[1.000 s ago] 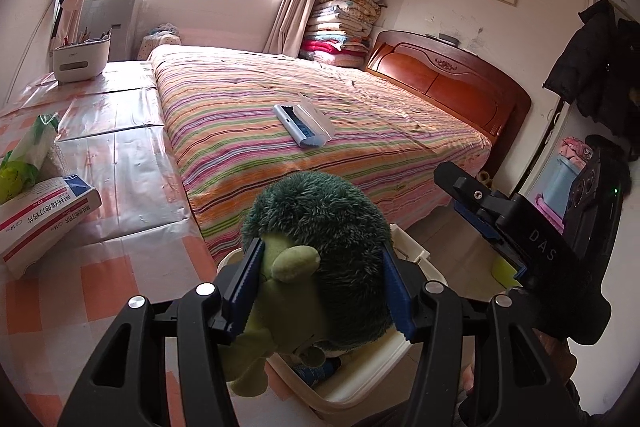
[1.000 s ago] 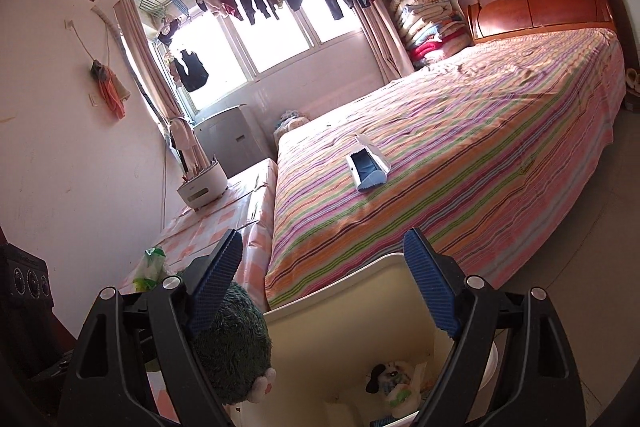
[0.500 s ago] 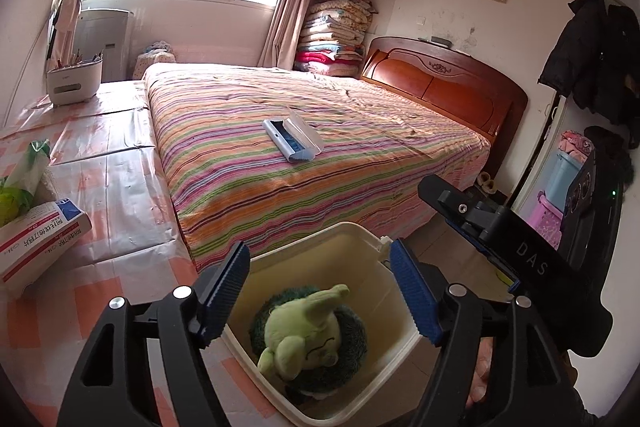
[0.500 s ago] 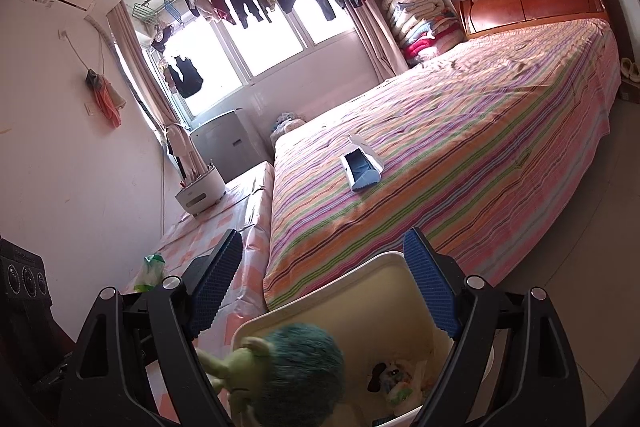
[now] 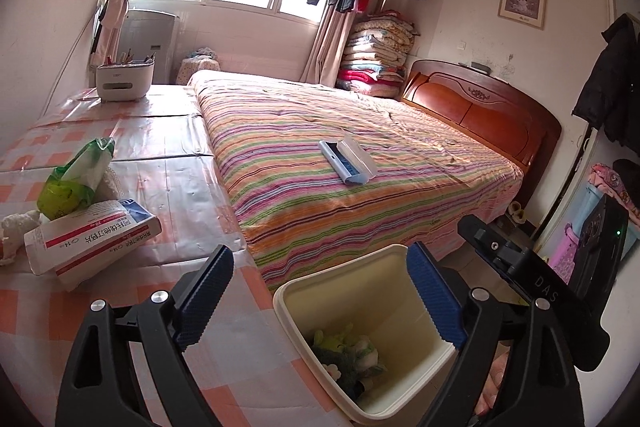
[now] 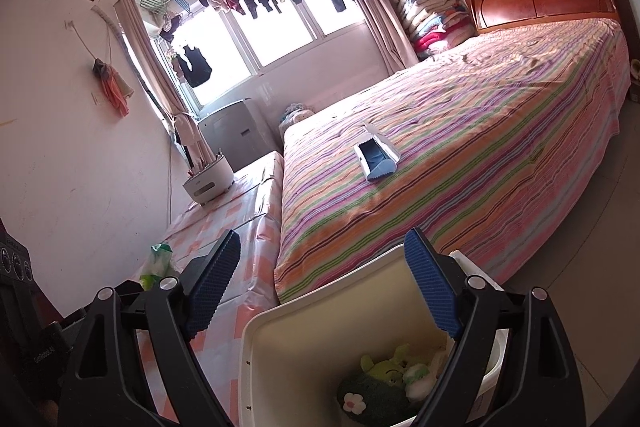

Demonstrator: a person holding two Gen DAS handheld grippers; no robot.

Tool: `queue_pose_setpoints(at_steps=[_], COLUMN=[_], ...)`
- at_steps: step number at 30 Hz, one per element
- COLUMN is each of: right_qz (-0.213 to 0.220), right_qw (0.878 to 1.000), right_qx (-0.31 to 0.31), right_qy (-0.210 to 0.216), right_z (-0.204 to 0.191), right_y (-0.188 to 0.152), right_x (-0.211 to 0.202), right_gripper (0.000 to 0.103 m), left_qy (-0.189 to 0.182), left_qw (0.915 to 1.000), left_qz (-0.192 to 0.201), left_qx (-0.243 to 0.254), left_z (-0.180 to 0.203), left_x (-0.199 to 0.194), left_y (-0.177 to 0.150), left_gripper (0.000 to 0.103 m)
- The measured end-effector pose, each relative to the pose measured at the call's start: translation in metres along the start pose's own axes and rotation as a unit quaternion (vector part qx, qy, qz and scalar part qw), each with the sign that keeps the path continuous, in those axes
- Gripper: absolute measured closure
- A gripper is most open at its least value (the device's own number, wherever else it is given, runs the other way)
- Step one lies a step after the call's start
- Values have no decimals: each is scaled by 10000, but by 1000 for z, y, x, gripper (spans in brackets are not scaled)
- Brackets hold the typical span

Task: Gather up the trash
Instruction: 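Open both tools to drop the broccoli plush and bag into the bin, then move both open tools back over the checked table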

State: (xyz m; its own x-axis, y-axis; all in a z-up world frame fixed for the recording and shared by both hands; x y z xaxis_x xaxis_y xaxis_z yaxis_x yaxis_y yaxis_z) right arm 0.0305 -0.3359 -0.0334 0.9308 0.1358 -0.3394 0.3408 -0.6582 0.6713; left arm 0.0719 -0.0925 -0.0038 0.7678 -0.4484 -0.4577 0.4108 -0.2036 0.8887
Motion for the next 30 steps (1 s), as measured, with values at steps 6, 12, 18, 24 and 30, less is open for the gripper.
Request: queue_pose_setpoints(at_steps=[6, 12, 18, 24, 30], right_qz=[-140, -330, -563, -874, -1125], right_qw=[9999, 9993, 9975, 9939, 9893], right_qx=[-73, -137, -291, -444, -640], right_qy=[38, 145, 322, 502, 677], right_z=[-10, -24, -48, -72, -98], right_y=[-6, -16, -30, -49, -70], right_x=[9, 20, 34, 51, 65], right_gripper=[20, 19, 19, 16, 16], left_qy=[232, 523, 754, 1042, 1319], left_qw=[9990, 9969, 9951, 9924, 9876], left_qz=[-56, 19, 14, 28, 63], left_qx=[-367, -580, -642, -659, -846], left_z=[-31, -57, -76, -96, -121], left_x=[-4, -14, -23, -39, -57], left_y=[-4, -6, -10, -16, -22], left_gripper=[17, 17, 17, 17, 17])
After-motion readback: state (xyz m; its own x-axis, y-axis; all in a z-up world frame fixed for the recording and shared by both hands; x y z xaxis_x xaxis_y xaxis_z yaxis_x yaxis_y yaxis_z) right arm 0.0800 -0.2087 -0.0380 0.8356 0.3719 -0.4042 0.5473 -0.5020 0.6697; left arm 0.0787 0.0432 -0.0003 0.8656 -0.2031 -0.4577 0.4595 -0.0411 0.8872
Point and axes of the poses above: each gripper's, at about its wrist camera, not at the fingertips, and x roughly the way its jaws point, z to its right, y to its top, the point moved 2 cm from there along x, roughly the way its jaws point, and after that the axes turned 15 degrees about x, right-handed, at the moved point
